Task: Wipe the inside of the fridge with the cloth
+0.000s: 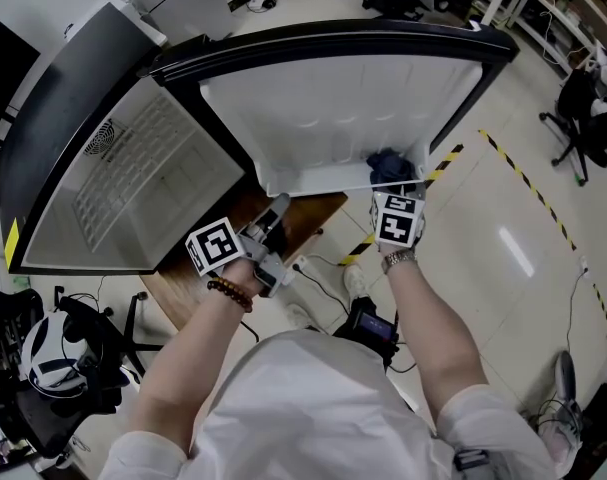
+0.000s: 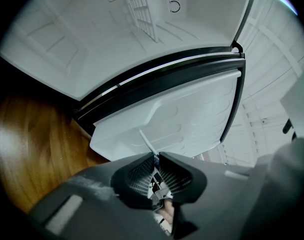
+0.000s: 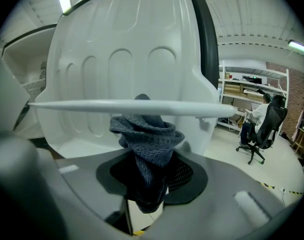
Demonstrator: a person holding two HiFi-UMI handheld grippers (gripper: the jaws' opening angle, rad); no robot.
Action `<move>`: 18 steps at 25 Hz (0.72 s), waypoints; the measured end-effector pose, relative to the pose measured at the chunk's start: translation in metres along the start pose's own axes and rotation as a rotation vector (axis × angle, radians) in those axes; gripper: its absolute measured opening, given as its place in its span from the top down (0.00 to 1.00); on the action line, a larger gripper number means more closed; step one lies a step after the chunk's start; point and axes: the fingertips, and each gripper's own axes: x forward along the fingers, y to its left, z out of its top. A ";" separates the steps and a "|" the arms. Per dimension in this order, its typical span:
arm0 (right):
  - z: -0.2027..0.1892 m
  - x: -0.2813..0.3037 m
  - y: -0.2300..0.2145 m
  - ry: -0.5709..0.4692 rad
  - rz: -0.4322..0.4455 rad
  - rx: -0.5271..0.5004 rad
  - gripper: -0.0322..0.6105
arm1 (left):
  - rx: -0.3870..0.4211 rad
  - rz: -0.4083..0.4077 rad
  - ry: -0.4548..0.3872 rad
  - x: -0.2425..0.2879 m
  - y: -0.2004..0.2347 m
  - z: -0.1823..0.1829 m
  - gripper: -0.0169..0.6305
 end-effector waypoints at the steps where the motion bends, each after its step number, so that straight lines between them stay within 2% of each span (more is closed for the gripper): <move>1: 0.000 -0.001 -0.001 0.001 -0.005 0.008 0.74 | -0.002 -0.006 0.000 0.001 -0.002 0.000 0.92; 8: -0.006 -0.010 -0.012 0.000 -0.064 0.062 0.74 | -0.015 -0.056 0.001 0.004 -0.009 0.001 0.92; 15: -0.010 -0.022 -0.034 0.011 -0.116 0.116 0.74 | -0.023 -0.061 0.004 0.006 -0.009 0.000 0.92; 18: -0.008 -0.025 -0.041 0.009 -0.127 0.119 0.74 | -0.017 -0.031 0.005 0.004 -0.001 0.000 0.92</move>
